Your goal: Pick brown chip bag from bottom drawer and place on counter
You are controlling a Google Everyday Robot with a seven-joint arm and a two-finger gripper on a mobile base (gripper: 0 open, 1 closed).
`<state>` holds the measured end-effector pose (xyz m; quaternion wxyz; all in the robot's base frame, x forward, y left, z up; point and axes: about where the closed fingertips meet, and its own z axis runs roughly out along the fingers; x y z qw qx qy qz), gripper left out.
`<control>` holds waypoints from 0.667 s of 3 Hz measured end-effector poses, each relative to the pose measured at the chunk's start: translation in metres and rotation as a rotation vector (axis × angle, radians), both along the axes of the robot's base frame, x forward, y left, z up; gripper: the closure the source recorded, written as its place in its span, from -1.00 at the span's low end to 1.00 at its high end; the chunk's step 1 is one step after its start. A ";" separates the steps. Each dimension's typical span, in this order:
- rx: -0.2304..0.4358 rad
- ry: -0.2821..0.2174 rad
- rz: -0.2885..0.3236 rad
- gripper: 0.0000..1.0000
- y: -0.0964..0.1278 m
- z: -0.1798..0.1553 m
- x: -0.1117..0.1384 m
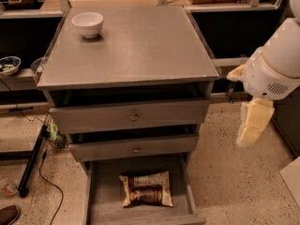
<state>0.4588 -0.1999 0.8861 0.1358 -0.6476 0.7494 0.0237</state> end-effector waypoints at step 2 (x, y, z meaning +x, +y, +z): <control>0.074 0.031 0.050 -1.00 0.017 -0.043 -0.008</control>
Offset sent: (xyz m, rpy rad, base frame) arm -0.0083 0.0225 -0.0667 0.1173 0.0451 0.0702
